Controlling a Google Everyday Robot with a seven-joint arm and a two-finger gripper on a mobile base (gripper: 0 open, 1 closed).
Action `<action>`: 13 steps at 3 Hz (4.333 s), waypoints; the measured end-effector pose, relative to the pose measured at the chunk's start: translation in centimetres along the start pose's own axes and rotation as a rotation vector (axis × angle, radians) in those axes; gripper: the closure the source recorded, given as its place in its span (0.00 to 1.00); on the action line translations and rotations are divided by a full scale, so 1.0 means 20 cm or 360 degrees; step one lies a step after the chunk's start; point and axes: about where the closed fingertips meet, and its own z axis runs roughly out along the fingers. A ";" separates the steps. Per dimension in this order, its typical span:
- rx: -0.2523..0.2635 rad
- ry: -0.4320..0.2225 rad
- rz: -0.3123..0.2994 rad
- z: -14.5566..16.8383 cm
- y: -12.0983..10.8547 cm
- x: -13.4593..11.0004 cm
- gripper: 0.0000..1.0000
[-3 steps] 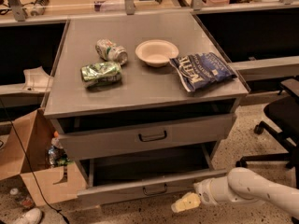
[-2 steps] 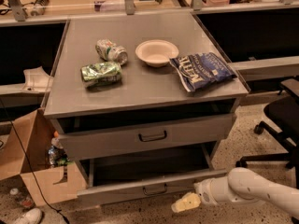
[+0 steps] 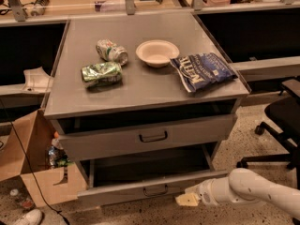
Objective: Close middle drawer
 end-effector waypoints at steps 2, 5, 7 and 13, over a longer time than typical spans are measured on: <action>0.0000 0.0000 0.0001 0.00 0.00 0.00 0.96; 0.0099 -0.0050 0.0018 0.10 -0.09 -0.13 1.00; 0.0101 -0.0048 0.0014 0.10 -0.09 -0.13 0.73; 0.0100 -0.0048 0.0014 0.10 -0.09 -0.13 0.27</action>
Offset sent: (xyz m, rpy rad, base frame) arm 0.0033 0.0013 -0.0012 -0.0030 0.0045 -0.0034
